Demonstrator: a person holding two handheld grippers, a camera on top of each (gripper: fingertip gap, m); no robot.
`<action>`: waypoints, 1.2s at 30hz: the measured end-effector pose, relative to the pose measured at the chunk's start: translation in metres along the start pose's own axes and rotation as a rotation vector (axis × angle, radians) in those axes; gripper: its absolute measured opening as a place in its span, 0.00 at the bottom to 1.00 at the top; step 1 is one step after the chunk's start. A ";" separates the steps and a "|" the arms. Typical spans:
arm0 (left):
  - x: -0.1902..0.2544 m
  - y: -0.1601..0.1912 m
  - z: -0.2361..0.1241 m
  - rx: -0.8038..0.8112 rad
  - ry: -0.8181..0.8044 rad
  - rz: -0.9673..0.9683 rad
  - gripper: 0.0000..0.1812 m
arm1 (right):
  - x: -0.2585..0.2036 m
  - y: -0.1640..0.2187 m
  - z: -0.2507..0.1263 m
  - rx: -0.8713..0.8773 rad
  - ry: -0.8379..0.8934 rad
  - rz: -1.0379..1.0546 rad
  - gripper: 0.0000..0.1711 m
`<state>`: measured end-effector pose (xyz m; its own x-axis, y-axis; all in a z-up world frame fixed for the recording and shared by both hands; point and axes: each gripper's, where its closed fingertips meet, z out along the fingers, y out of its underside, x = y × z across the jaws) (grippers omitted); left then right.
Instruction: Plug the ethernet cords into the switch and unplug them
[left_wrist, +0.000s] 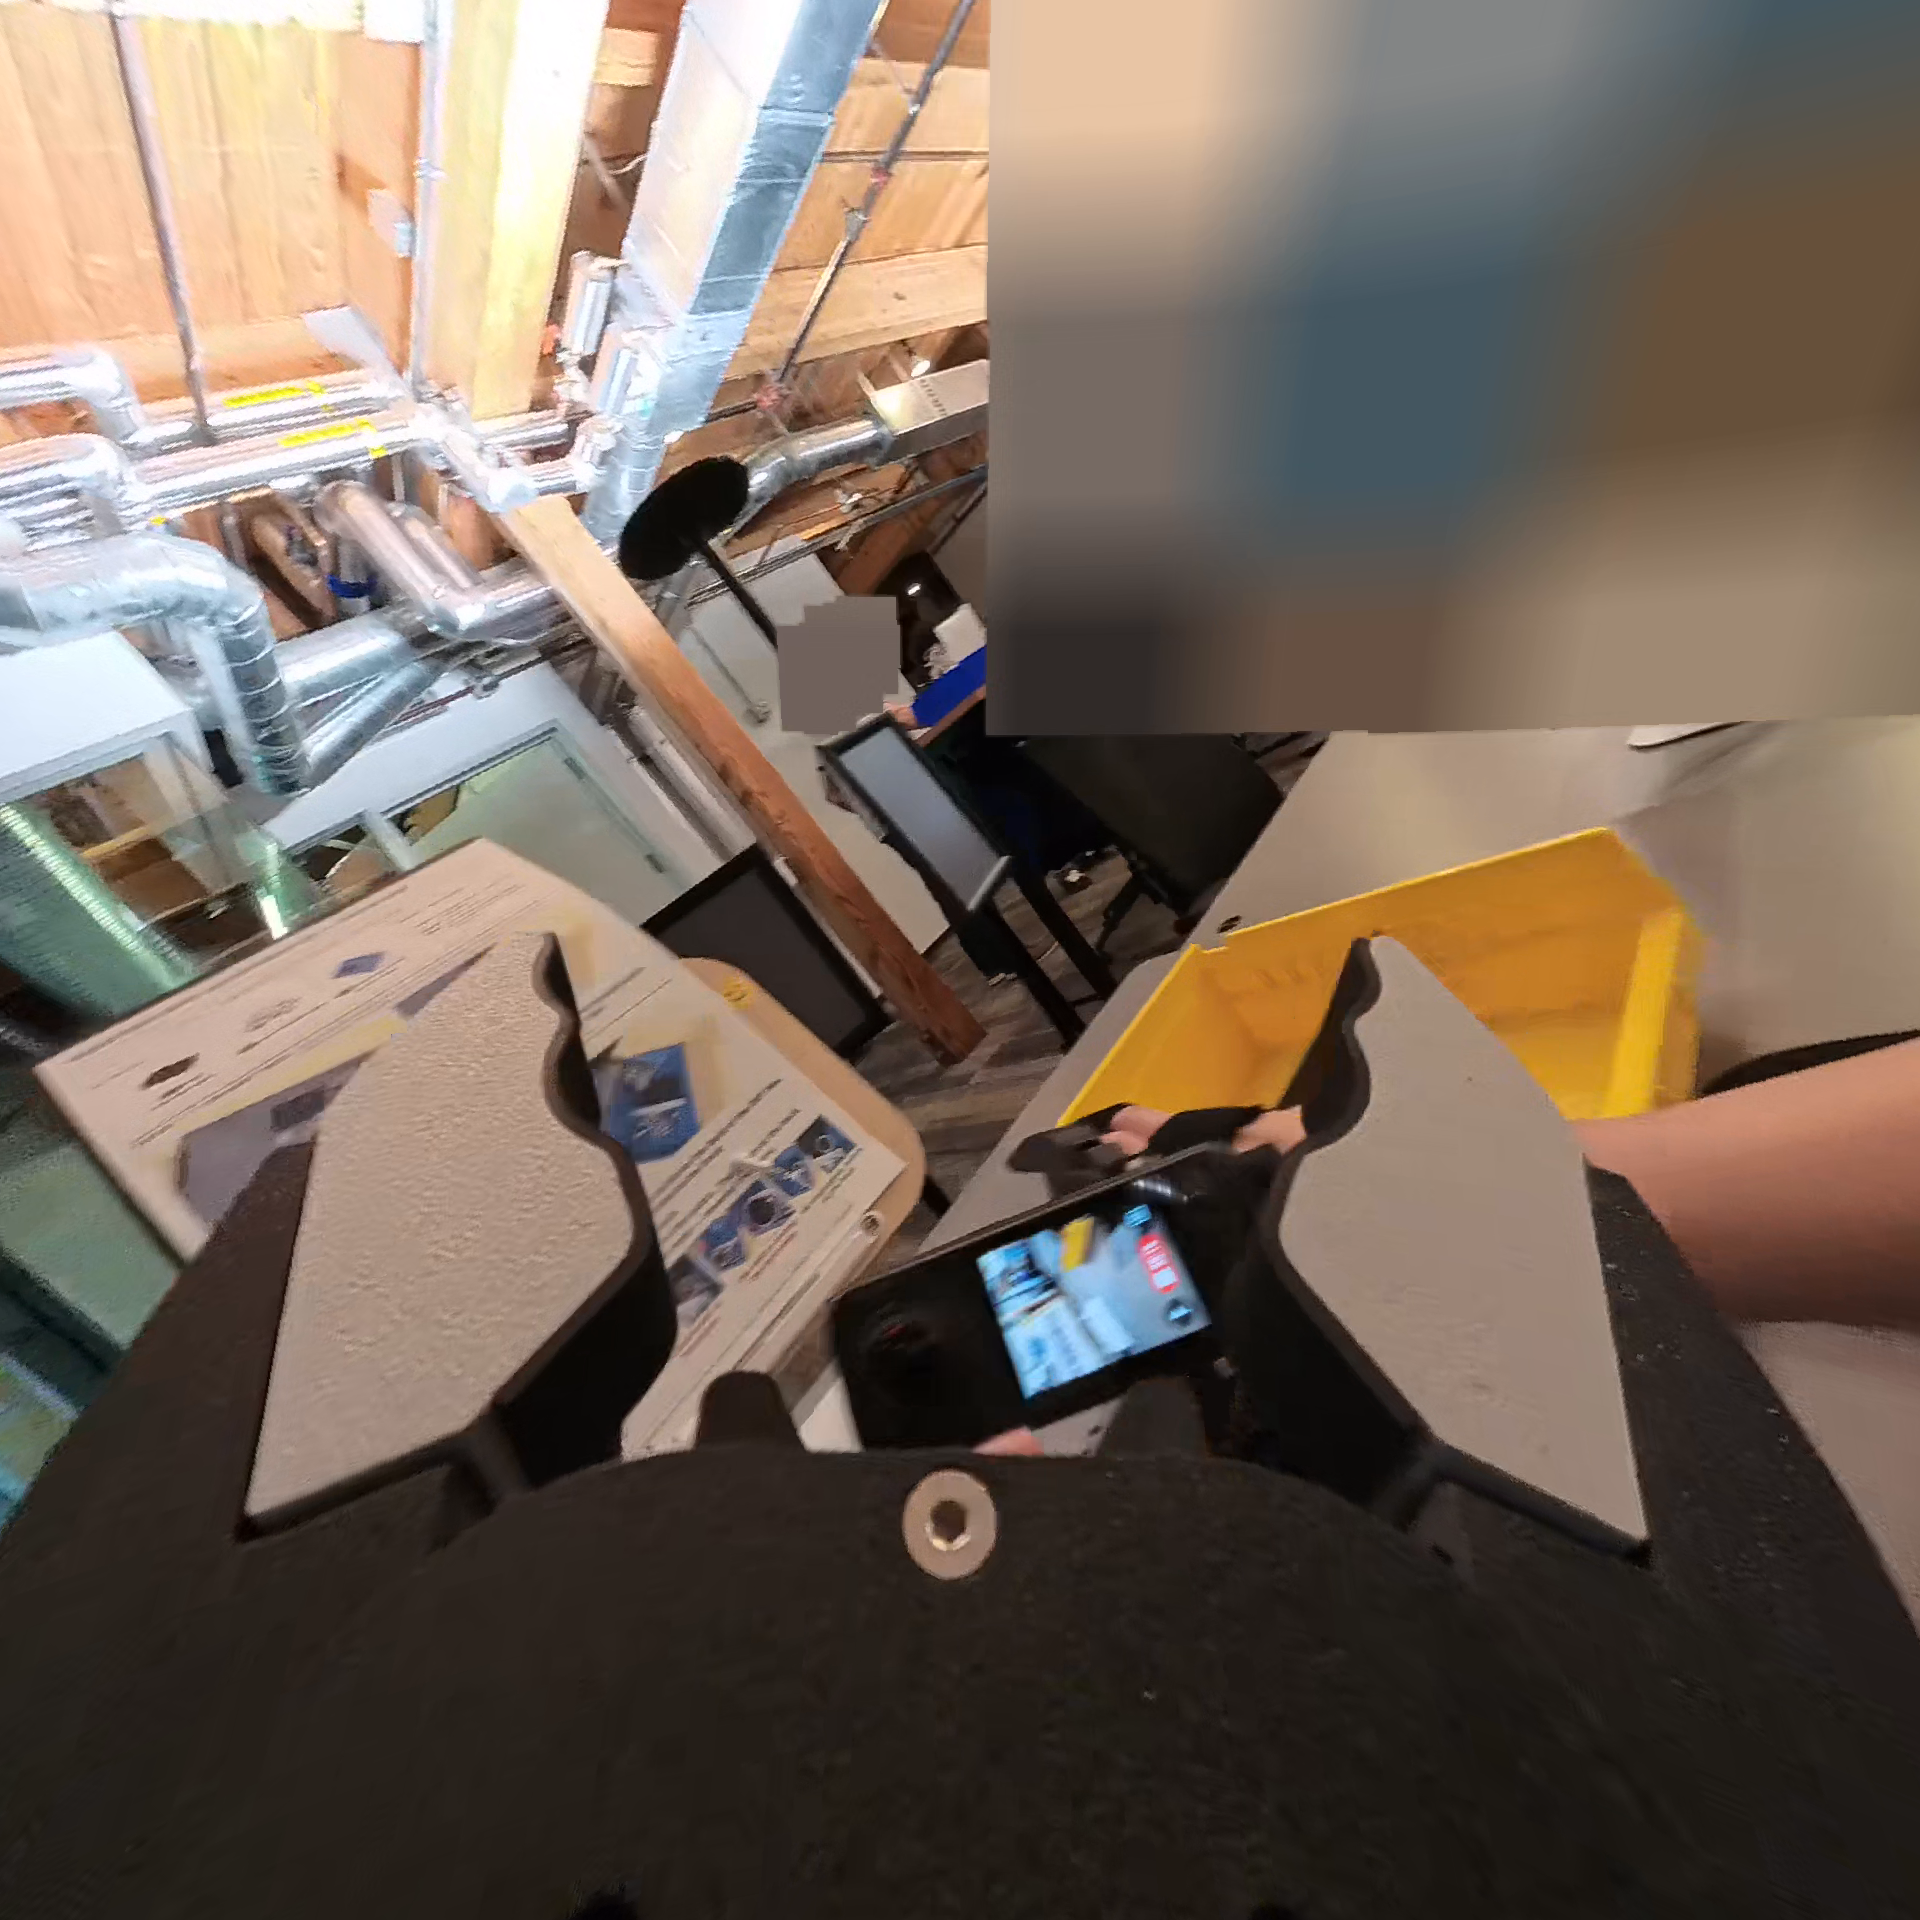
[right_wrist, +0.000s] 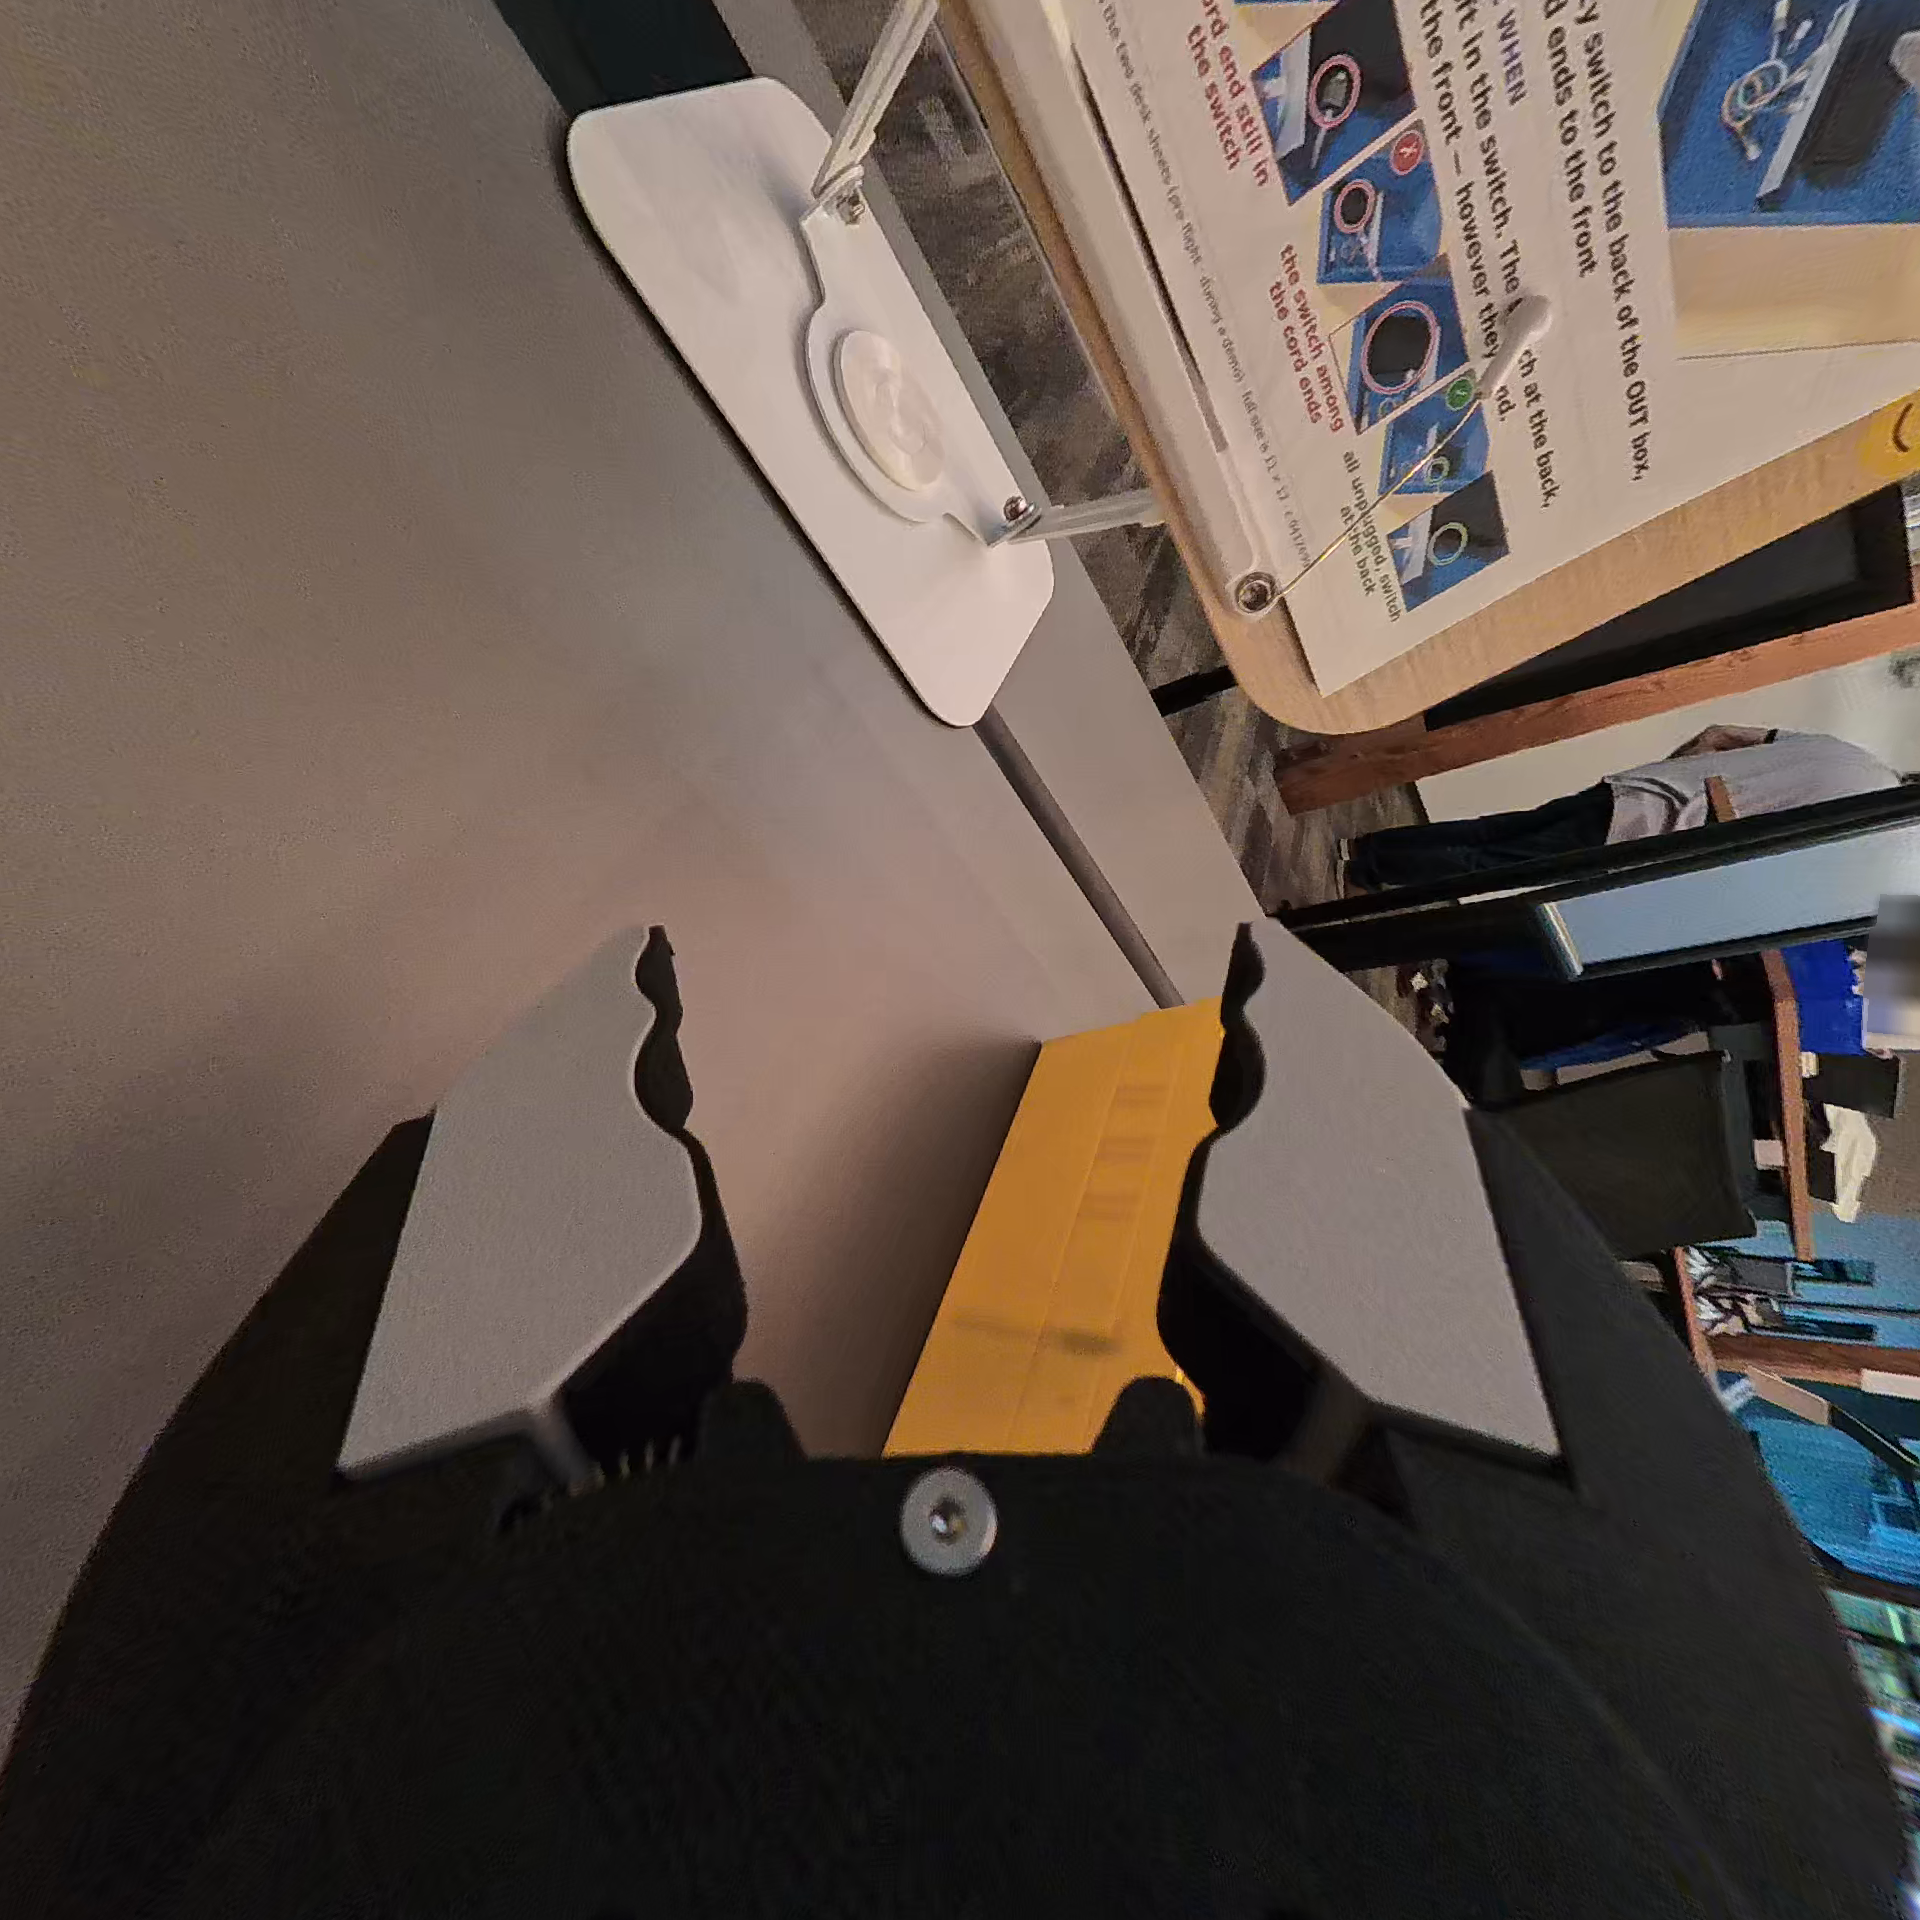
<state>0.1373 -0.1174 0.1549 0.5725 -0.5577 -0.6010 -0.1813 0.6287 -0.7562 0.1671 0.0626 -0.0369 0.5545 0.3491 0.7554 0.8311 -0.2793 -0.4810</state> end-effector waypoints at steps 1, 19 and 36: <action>-0.013 0.004 -0.002 -0.020 -0.031 0.000 0.73 | 0.002 -0.001 0.000 0.010 -0.003 0.011 0.59; -0.191 0.165 -0.090 -0.770 -0.736 -0.048 0.49 | 0.198 -0.014 -0.149 0.743 0.344 0.521 0.49; -0.198 0.140 -0.154 -0.866 -0.568 -0.280 0.36 | 0.164 -0.031 -0.122 0.797 0.029 0.510 0.43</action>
<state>-0.1246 -0.0022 0.1279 0.9296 -0.1481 -0.3375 -0.3627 -0.2051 -0.9090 0.2274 0.0196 0.1563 0.8669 0.3279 0.3756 0.2792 0.3048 -0.9106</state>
